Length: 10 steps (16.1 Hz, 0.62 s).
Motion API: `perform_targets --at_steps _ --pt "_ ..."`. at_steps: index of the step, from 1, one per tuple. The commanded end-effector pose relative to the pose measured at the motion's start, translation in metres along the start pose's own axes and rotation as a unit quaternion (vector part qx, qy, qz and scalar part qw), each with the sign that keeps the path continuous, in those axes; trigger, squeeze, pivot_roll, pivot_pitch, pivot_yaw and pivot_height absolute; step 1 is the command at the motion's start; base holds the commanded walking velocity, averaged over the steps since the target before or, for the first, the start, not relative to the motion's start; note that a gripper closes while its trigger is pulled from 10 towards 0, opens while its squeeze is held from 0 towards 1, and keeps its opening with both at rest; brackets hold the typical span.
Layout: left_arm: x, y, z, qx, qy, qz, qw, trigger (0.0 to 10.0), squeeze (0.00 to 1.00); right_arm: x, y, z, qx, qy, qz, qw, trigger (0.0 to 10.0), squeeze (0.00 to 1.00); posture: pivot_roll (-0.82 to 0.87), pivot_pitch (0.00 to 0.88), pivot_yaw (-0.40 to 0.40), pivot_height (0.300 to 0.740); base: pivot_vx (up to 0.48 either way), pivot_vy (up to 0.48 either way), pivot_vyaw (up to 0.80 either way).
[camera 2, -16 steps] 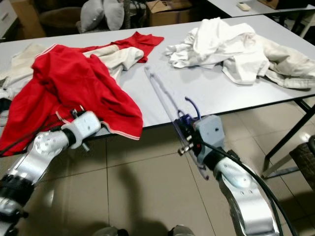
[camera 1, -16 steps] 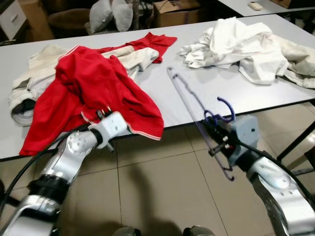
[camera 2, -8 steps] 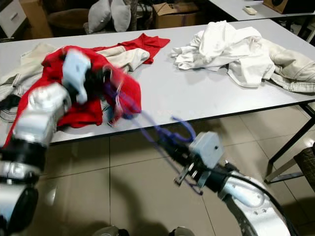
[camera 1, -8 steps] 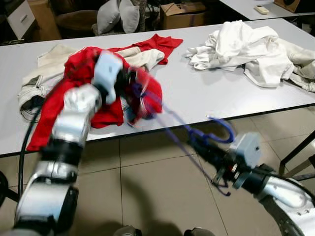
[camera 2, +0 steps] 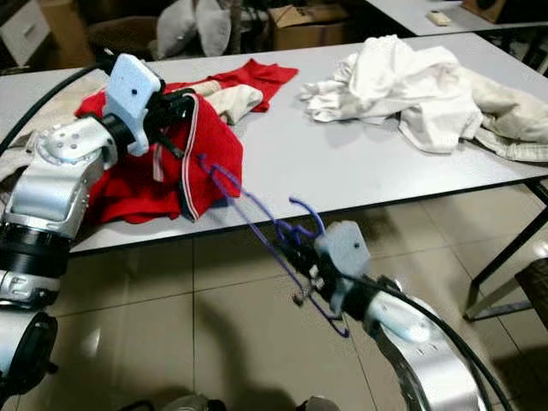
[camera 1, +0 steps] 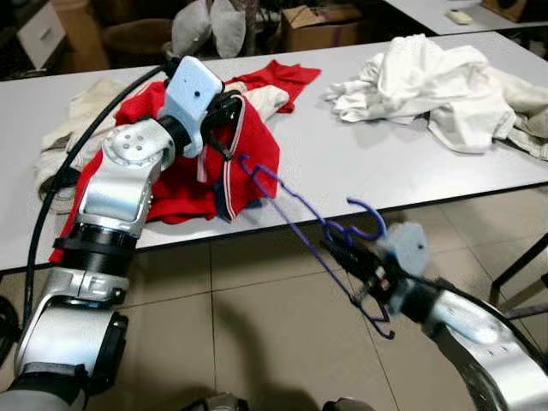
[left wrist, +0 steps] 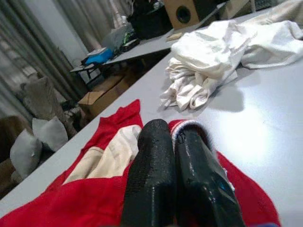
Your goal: Hang hanger
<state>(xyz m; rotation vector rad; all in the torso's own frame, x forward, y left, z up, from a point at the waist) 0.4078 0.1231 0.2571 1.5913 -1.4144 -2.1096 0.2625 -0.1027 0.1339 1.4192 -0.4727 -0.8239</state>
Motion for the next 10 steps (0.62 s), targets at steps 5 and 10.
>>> perform_targets --at_steps 5,10 --pt "0.007 -0.002 0.006 -0.021 -0.022 -0.036 0.999 0.0 0.00 -0.006 0.006 -0.010 0.000 0.034 0.008 0.999 10.0 0.00 -0.14 0.032 0.060 0.740 0.000 0.000 0.00" --pt "0.002 -0.011 0.005 -0.044 0.004 -0.054 0.998 0.0 0.00 -0.021 0.005 0.003 -0.027 0.103 0.002 0.994 10.0 0.00 -0.15 0.036 0.058 0.740 0.000 0.000 0.00"
Point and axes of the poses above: a point about 5 cm out from each wrist's last joint towards the gripper, its own z axis pointing back from the gripper into the wrist, its own y axis along the axis of the wrist's last joint, x = y × z, the point moved 5 cm from there along -z, pointing out of the wrist towards the gripper, and after that the axes turned 15 degrees about -z, right-handed, at the moved point
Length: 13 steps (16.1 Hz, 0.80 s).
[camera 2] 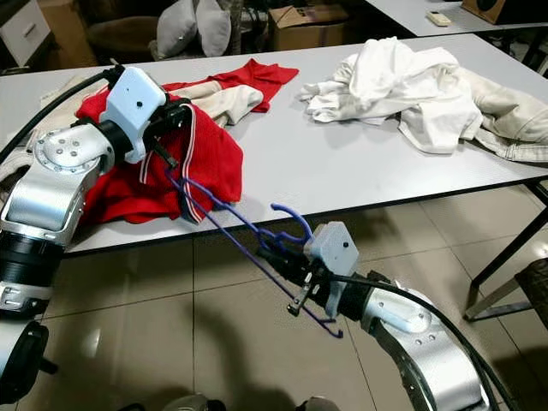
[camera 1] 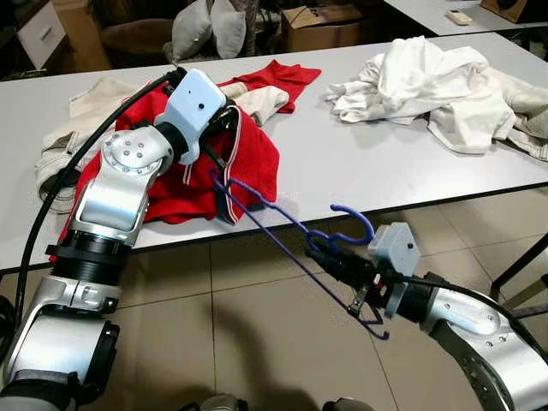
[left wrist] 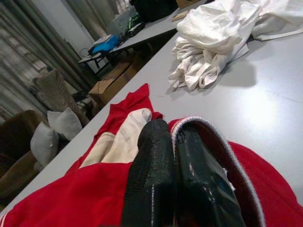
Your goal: Hang hanger
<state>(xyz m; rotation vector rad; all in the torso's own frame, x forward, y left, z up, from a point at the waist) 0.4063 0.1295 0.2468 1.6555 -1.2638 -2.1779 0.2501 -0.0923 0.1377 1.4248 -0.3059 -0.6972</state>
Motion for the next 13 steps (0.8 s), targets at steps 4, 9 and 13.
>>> perform_targets --at_steps 4,9,13 --pt "0.005 0.009 0.000 0.010 -0.021 -0.018 1.000 0.0 0.00 0.022 -0.009 -0.011 -0.040 -0.057 -0.010 0.998 10.0 0.00 -0.16 0.035 0.063 0.740 0.000 0.000 0.00" --pt "0.012 -0.005 0.012 -0.027 -0.063 -0.051 0.996 0.0 0.00 0.056 0.012 -0.011 0.013 -0.131 -0.037 0.991 10.0 0.00 -0.15 0.030 0.055 0.740 0.000 0.000 0.00" --pt "0.025 -0.034 0.036 -0.084 -0.145 -0.041 0.985 0.0 0.00 0.100 0.050 0.013 0.089 -0.225 -0.017 0.970 10.0 0.00 -0.15 0.030 0.063 0.740 0.000 0.000 0.00"
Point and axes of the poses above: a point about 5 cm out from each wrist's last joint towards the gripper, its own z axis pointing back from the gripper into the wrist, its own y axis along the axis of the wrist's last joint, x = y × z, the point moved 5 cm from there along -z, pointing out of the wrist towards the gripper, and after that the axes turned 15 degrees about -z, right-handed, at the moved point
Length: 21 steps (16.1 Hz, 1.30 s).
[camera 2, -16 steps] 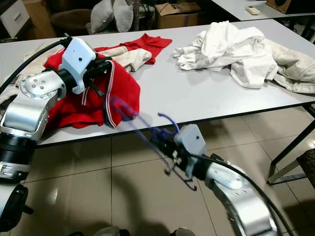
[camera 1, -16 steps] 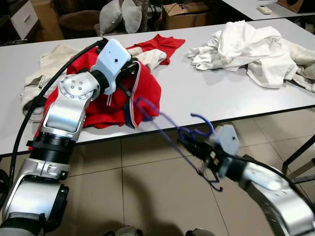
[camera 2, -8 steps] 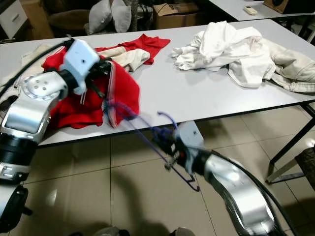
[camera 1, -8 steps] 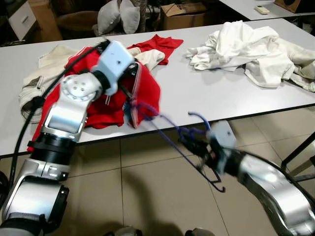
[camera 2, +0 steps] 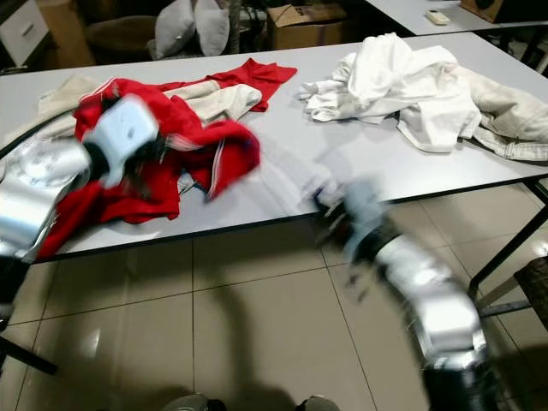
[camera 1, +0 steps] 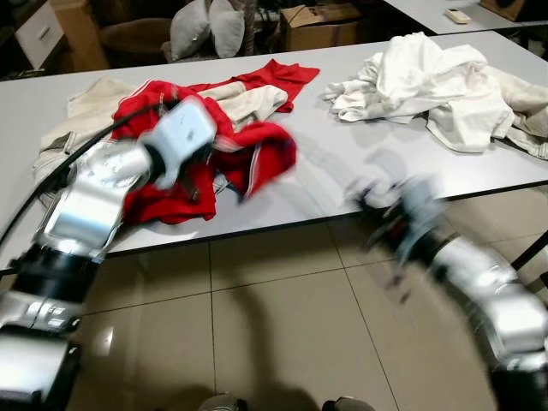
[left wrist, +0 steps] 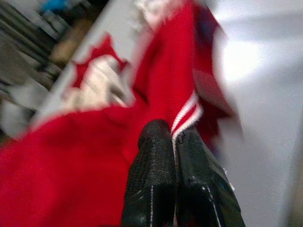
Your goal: Hang hanger
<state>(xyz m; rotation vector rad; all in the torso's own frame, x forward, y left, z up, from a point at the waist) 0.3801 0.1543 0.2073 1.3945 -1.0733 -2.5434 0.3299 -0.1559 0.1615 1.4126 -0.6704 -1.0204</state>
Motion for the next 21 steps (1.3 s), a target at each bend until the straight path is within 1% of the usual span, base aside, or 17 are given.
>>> perform_targets --at_steps 1,2,3,4,6,7,8,9,10,11,13,15,18,19,20,21 --pt "0.003 0.002 0.003 0.005 -0.018 0.009 1.000 0.0 0.00 0.009 0.012 0.002 0.028 -0.021 -0.006 0.999 10.0 0.00 -0.15 0.031 0.063 0.740 0.000 0.000 0.00" --pt "0.010 0.035 0.007 0.095 -0.053 0.088 0.990 0.0 0.00 0.007 0.021 0.002 0.042 -0.003 -0.017 0.999 10.0 0.00 -0.14 0.028 0.062 0.740 0.000 0.000 0.00" --pt "0.000 0.060 0.007 0.153 -0.035 0.137 0.978 0.0 0.00 -0.004 0.019 0.001 0.033 0.028 -0.011 0.999 10.0 0.00 -0.14 0.027 0.060 0.740 0.000 0.000 0.00" --pt "-0.012 0.073 0.006 0.184 -0.008 0.173 0.968 0.0 0.00 -0.015 0.014 0.002 0.023 0.057 -0.007 0.998 10.0 0.00 -0.14 0.025 0.059 0.740 0.000 0.000 0.00" --pt "-0.034 0.083 0.000 0.214 0.045 0.231 0.948 0.0 0.00 -0.037 0.001 0.004 0.001 0.111 -0.002 0.994 10.0 0.00 -0.14 0.024 0.065 0.740 0.000 0.000 0.00" --pt "-0.042 0.087 0.000 0.232 0.061 0.266 0.934 0.0 0.00 -0.040 -0.004 0.006 -0.011 0.119 0.002 0.993 10.0 0.00 -0.14 0.023 0.071 0.740 0.000 0.000 0.00" --pt "-0.042 0.087 0.000 0.232 0.061 0.266 0.934 0.0 0.00 -0.040 -0.004 0.006 -0.011 0.119 0.002 0.993 10.0 0.00 -0.14 0.023 0.071 0.740 0.000 0.000 0.00" --pt "-0.049 0.087 0.000 0.239 0.074 0.303 0.919 0.0 0.00 -0.042 -0.009 0.010 -0.019 0.126 0.003 0.992 10.0 0.00 -0.15 0.025 0.083 0.740 0.000 0.000 0.00" --pt "-0.052 0.084 -0.001 0.232 0.083 0.315 0.917 0.0 0.00 -0.045 -0.010 0.014 -0.024 0.137 0.004 0.990 10.0 0.00 -0.15 0.025 0.088 0.740 0.000 0.000 0.00" --pt "-0.054 0.079 -0.004 0.216 0.093 0.309 0.921 0.0 0.00 -0.050 -0.011 0.018 -0.027 0.154 0.005 0.988 10.0 0.00 -0.15 0.024 0.091 0.740 0.000 0.000 0.00" --pt "-0.055 0.076 -0.006 0.203 0.101 0.300 0.926 0.0 0.00 -0.056 -0.011 0.022 -0.027 0.172 0.004 0.985 10.0 0.00 -0.15 0.024 0.093 0.740 0.000 0.000 0.00" --pt "-0.045 0.075 -0.013 0.174 0.096 0.255 0.946 0.0 0.00 -0.074 -0.010 0.031 -0.028 0.225 -0.007 0.974 10.0 0.00 -0.15 0.019 0.094 0.740 0.000 0.000 0.00" --pt "-0.044 0.077 -0.015 0.174 0.095 0.243 0.950 0.0 0.00 -0.075 -0.015 0.026 -0.038 0.224 -0.012 0.974 10.0 0.00 -0.15 0.010 0.091 0.740 0.000 0.000 0.00" --pt "-0.044 0.078 -0.014 0.176 0.094 0.238 0.950 0.0 0.00 -0.075 -0.021 0.024 -0.052 0.222 -0.017 0.973 10.0 0.00 -0.15 0.010 0.091 0.740 0.000 0.000 0.00" --pt "-0.042 0.081 -0.013 0.181 0.088 0.227 0.953 0.0 0.00 -0.071 -0.038 0.019 -0.091 0.210 -0.007 0.973 10.0 0.00 -0.15 0.003 0.087 0.740 0.000 0.000 0.00" --pt "-0.042 0.082 -0.013 0.182 0.086 0.224 0.954 0.0 0.00 -0.070 -0.043 0.018 -0.102 0.206 0.001 0.973 10.0 0.00 -0.15 0.003 0.087 0.740 0.000 0.000 0.00"
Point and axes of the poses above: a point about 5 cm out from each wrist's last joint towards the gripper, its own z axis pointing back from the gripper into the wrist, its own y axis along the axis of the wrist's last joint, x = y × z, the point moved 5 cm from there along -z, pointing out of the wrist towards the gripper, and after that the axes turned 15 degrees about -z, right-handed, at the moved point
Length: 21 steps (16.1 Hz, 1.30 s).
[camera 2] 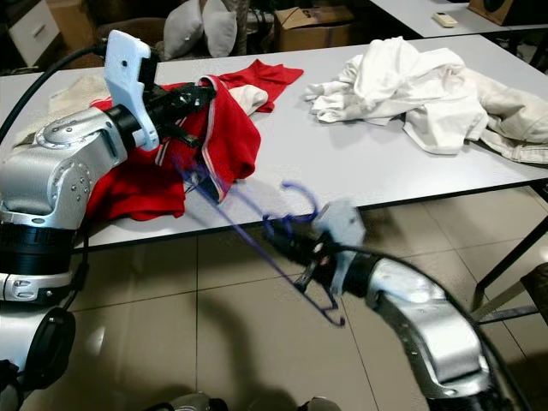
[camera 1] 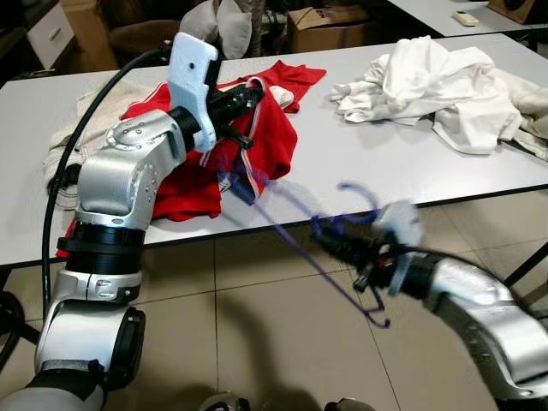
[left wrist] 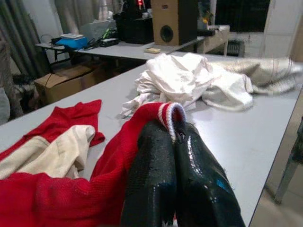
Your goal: Hang hanger
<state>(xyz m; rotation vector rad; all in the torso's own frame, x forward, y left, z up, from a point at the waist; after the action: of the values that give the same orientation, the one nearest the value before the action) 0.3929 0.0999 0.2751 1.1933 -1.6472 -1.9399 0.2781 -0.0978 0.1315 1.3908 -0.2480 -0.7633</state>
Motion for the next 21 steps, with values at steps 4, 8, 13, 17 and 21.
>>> perform_targets --at_steps 4,8,13,17,21 --pt "0.001 0.000 0.010 -0.017 -0.006 -0.048 0.999 0.0 0.00 0.039 -0.003 -0.006 -0.017 -0.091 -0.006 0.996 10.0 0.00 -0.13 0.000 0.068 0.740 0.000 0.000 0.00" --pt "0.001 -0.003 0.013 -0.026 -0.008 -0.058 0.998 0.0 0.00 0.051 0.034 -0.012 0.062 -0.100 0.000 0.993 10.0 0.00 -0.13 0.000 0.052 0.740 0.000 0.000 0.00" --pt "0.006 -0.004 0.014 -0.028 -0.019 -0.059 0.998 0.0 0.00 0.054 0.050 -0.016 0.116 -0.106 -0.038 0.987 10.0 0.00 -0.13 0.000 0.051 0.740 0.000 0.000 0.00" --pt "0.017 0.014 0.010 0.017 -0.053 -0.018 0.998 0.0 0.00 0.036 0.032 -0.041 0.076 -0.029 -0.113 0.990 10.0 0.00 -0.13 0.002 0.062 0.740 0.000 0.000 0.00" --pt "0.027 0.013 0.023 -0.002 -0.106 -0.010 0.994 0.0 0.00 0.062 0.046 -0.048 0.096 -0.076 -0.147 0.982 10.0 0.00 -0.11 0.003 0.063 0.740 0.000 0.000 0.00"
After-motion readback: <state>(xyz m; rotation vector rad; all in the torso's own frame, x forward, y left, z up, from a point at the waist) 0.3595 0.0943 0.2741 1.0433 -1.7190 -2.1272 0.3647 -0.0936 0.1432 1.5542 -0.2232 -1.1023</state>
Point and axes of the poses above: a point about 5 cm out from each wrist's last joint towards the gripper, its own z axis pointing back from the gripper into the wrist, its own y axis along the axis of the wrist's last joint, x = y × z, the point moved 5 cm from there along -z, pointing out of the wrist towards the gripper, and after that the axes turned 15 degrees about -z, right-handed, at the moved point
